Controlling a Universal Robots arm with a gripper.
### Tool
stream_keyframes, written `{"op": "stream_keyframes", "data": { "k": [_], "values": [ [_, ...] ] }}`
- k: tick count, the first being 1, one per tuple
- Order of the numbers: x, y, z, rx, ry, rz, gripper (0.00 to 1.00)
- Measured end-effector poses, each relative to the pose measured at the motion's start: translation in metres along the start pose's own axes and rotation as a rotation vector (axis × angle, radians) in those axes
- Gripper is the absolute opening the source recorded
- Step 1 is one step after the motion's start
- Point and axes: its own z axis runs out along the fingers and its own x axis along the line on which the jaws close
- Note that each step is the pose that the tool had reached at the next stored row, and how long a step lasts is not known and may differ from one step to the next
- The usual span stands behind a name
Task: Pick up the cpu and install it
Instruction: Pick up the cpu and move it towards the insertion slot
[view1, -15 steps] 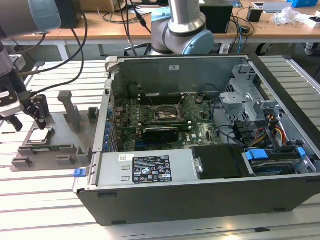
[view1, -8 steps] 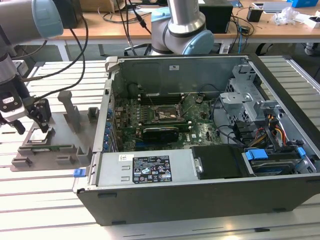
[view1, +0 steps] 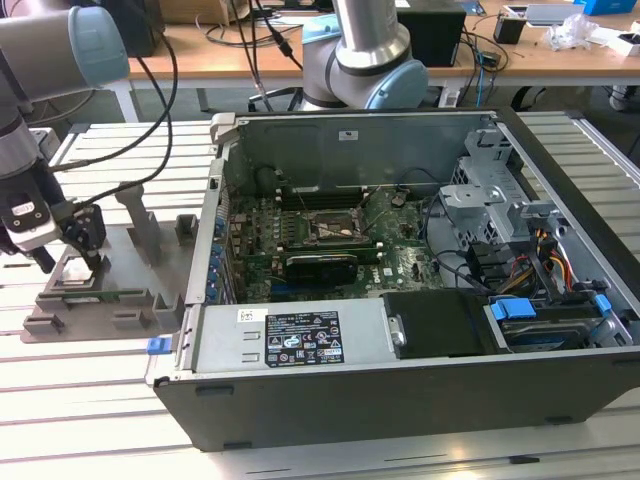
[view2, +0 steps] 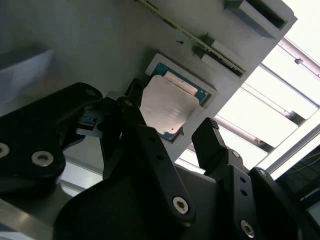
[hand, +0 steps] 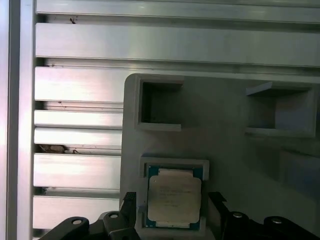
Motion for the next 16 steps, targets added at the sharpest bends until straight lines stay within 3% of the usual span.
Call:
{"op": "stream_keyframes", "data": {
  "k": [1,4,16],
  "values": [
    [0.0000,0.0002,0.0027,-0.0042,-0.0004,-0.002,0.66],
    [0.0000,0.0002,0.0061,-0.0063,-0.0004,-0.005,0.66],
    [-0.0013,0.0002,0.0112,-0.0070,-0.0005,-0.008,0.66]
  ]
}}
